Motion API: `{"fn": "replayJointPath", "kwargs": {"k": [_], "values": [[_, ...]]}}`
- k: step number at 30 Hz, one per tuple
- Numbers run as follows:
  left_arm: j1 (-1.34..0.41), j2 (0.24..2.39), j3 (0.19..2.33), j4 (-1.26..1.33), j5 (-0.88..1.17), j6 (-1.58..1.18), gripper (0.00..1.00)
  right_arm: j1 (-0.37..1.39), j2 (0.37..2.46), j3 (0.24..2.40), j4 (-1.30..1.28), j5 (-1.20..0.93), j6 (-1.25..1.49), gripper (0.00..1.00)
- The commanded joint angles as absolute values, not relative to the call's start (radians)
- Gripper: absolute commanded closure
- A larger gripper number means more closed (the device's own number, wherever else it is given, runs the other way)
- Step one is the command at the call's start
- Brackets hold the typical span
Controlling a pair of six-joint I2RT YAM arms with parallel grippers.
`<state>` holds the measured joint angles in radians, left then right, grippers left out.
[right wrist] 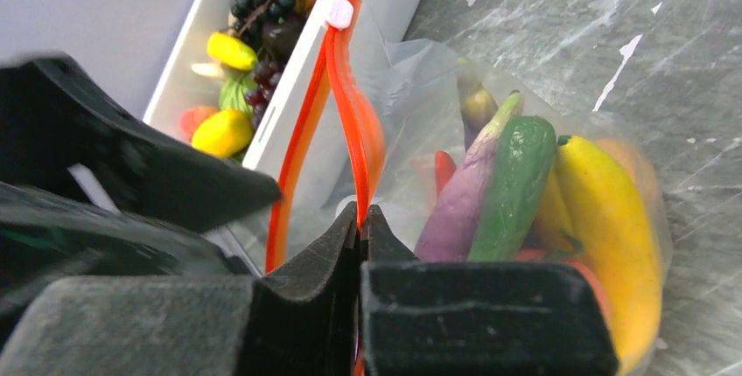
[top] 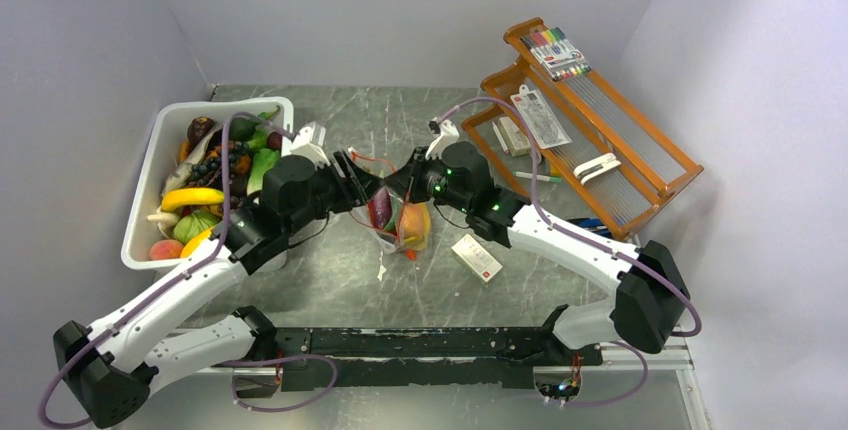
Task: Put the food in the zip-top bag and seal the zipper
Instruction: Place the fake vegetable in the zipper food storage bag, then zip the zipper food storage bag at the center of the board.
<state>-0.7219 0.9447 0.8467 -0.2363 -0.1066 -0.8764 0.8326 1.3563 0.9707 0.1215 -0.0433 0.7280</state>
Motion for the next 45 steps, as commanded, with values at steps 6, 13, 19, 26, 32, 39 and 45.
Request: {"fn": "replayJointPath", "kwargs": {"k": [6,13,19,26,32,39,45], "values": [[-0.729,0.811,0.914,-0.269,-0.176,-0.281,0.48,0.819,1.306,1.060,0.029,-0.195,0.444,1.00],[-0.730,0.684,0.897,-0.319,0.035,0.074,0.50,0.783,1.320,1.154,-0.095,-0.478,0.386,1.00],[-0.730,0.576,0.890,-0.362,0.080,0.165,0.48,0.763,1.295,1.178,-0.140,-0.592,0.415,1.00],[-0.729,0.535,0.811,-0.311,0.067,0.136,0.45,0.700,1.432,1.156,-0.118,-0.662,0.470,1.00],[-0.729,0.501,0.728,-0.289,0.120,0.217,0.48,0.689,1.532,1.207,-0.170,-0.579,0.367,1.00],[-0.729,0.456,0.686,-0.339,0.226,0.437,0.38,0.689,1.521,1.174,-0.089,-0.556,0.280,1.00],[-0.730,0.415,0.620,-0.253,0.153,0.504,0.31,0.689,1.489,1.126,-0.002,-0.576,0.188,1.00]]}}
